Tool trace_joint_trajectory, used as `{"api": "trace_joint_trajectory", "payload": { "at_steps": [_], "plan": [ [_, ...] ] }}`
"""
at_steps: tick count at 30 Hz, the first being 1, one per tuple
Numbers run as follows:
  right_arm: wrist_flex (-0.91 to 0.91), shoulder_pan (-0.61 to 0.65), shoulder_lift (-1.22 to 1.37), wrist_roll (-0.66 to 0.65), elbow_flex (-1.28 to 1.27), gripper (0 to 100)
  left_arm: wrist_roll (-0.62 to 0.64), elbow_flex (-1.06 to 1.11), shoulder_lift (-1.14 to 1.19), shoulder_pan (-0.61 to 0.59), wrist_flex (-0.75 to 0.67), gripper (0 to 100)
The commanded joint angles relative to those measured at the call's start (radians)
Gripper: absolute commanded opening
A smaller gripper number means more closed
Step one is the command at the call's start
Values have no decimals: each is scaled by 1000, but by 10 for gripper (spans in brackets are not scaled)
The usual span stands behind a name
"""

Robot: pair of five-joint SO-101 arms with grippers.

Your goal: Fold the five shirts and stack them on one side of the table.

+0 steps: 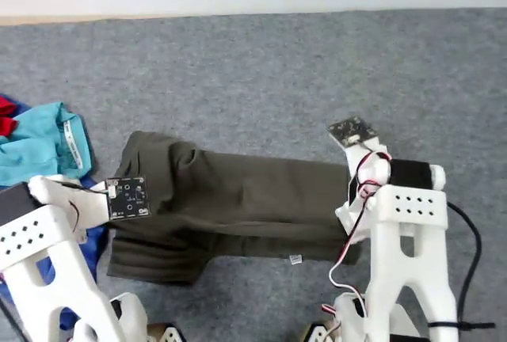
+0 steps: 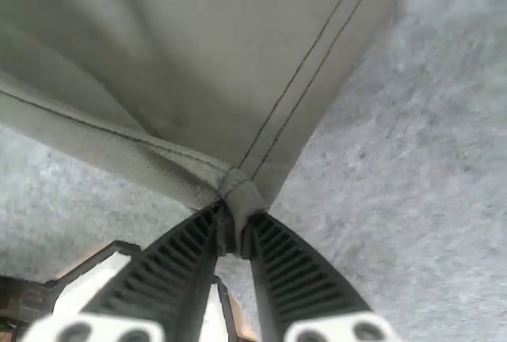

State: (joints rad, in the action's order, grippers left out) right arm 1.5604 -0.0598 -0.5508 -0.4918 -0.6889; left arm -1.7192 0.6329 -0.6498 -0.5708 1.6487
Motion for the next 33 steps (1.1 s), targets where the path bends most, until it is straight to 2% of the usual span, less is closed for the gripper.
{"api": "trace_joint_trajectory", "payload": {
  "at_steps": [1, 8, 13, 21, 25, 28, 30, 33],
  "plan": [
    [-31, -2, -39, -11, -11, 10, -11, -21, -28, -6, 18, 6],
    [-38, -4, -30, -14, -28, 10, -5, 38, -29, -6, 17, 137],
    [-38, -2, -39, -57, -71, 17, -5, 65, -29, -5, 17, 144],
    [-15, -4, -41, -68, -61, 221, -9, 65, -23, -2, 9, 145],
    [45, 2, -41, -66, 35, 224, -5, 68, -21, -18, -57, 144],
    [44, 4, -38, -6, 130, 224, -3, 71, -21, -32, -124, 142],
    [-10, 19, -30, 38, 160, 223, 20, 87, -26, -32, -176, 141],
    [-125, 61, -27, 104, 153, 223, 118, 108, -23, -32, -273, 141]
  ]
}}
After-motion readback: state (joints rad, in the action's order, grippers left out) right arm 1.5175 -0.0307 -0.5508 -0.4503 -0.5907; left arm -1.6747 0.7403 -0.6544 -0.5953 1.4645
